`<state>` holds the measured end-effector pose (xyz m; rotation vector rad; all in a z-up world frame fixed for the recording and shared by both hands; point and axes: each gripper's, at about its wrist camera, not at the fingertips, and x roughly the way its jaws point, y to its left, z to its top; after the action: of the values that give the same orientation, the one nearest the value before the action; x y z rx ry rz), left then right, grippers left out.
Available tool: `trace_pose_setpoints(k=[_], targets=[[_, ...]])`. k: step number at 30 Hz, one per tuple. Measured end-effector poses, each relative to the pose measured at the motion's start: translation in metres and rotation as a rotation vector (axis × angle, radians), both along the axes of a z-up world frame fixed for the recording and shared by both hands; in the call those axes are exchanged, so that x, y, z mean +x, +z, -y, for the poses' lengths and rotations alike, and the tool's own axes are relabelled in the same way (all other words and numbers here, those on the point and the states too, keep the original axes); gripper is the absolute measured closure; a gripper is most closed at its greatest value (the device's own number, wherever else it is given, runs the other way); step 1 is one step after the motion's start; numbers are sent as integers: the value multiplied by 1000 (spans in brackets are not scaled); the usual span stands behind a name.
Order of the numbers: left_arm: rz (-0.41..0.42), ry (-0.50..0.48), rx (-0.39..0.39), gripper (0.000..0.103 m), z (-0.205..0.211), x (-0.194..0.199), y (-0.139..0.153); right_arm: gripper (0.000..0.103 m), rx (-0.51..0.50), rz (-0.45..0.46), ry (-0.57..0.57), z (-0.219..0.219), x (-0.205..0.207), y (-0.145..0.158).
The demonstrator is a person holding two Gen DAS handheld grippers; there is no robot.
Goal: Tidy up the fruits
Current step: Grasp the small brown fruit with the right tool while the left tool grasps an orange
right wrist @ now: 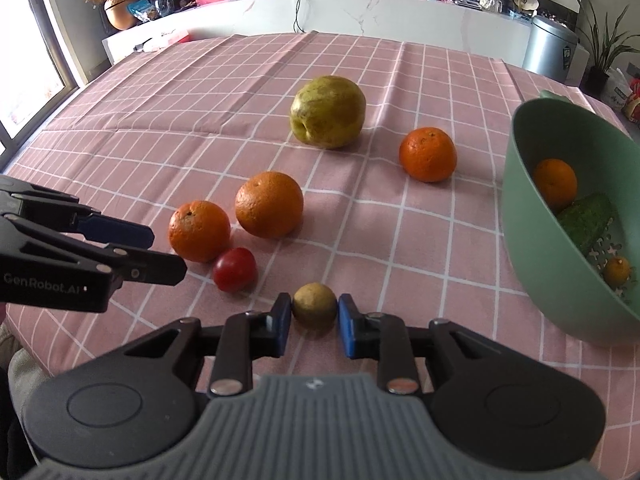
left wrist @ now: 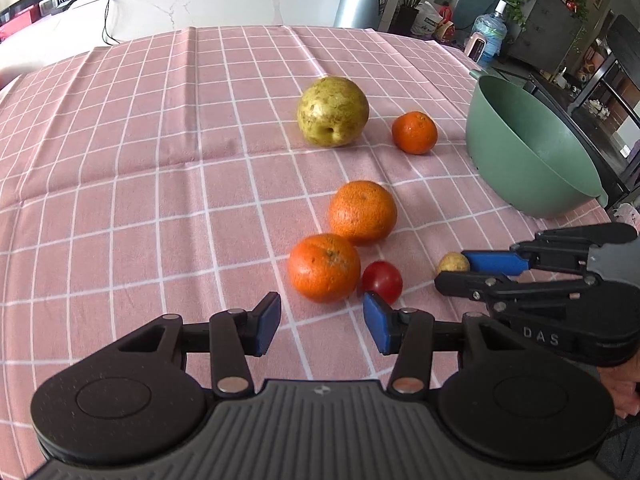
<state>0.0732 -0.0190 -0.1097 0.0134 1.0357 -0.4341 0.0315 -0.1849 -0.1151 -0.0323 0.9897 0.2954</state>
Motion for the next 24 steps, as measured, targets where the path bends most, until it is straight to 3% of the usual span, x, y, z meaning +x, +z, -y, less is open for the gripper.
trace_pose_setpoints(k=[14,18,24], targets=[[-12,-13,-9,46,10,25,-5,82,33,-15,-18,9,0,-2],[-32,-8,-30,53,8,28,-9,82,39,-17,-18,10,0,-3],[-29,-7,-29,54,6,24,-5,82,36,-18,-17,10,-1,-1]])
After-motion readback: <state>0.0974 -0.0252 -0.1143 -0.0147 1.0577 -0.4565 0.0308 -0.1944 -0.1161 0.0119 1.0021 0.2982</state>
